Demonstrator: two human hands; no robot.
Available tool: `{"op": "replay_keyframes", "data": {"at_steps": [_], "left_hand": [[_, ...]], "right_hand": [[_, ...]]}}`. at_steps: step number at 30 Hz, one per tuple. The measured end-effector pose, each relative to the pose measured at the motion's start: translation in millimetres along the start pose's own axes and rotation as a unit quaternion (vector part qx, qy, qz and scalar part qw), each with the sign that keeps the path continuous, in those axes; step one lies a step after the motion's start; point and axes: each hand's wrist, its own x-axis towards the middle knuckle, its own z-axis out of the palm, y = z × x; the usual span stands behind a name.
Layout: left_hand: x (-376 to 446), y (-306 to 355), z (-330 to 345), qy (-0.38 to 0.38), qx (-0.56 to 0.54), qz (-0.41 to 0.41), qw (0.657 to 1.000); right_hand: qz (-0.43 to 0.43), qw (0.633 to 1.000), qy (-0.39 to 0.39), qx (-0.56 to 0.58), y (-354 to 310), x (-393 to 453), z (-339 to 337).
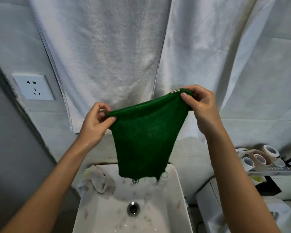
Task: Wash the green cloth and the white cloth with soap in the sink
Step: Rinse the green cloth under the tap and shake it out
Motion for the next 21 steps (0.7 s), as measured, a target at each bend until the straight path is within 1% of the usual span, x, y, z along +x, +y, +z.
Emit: {"op": "replay_keyframes", "data": {"at_steps": [2, 4, 5, 7, 9, 15, 18, 21], "left_hand": [[3.2, 8.9, -6.5, -0.087, 0.038, 0.001, 0.995], [5.8, 12.0, -13.4, -0.169, 0.102, -0.004, 0.980], [6.7, 12.2, -16.2, -0.202, 0.135, 0.000, 0.970], [6.8, 11.2, -19.0, -0.242, 0.182, 0.010, 0.953], [5.4, 10.9, -18.6, -0.257, 0.206, 0.017, 0.944], [-1.3, 8.4, -12.0, -0.256, 0.244, 0.062, 0.933], [-3.2, 4.6, -8.4, -0.259, 0.254, 0.043, 0.931], [-1.5, 1.6, -8.9, -0.247, 0.297, 0.039, 0.922]], "right_hand": [[-0.001, 1.000, 0.001, 0.004, 0.6, 0.4, -0.6], [-0.003, 1.000, -0.003, 0.008, -0.8, 1.8, -0.6], [-0.004, 1.000, -0.009, 0.007, -1.7, 2.8, -0.2], [-0.009, 1.000, -0.025, -0.002, -2.5, 4.7, 1.7], [-0.011, 0.999, -0.035, -0.003, -2.1, 6.0, 3.8], [0.001, 0.999, -0.045, 0.004, 1.9, 7.8, 5.4], [0.014, 0.999, -0.045, 0.004, 4.7, 8.7, 4.3], [0.017, 0.999, -0.046, -0.001, 7.6, 9.2, 3.3]]}}
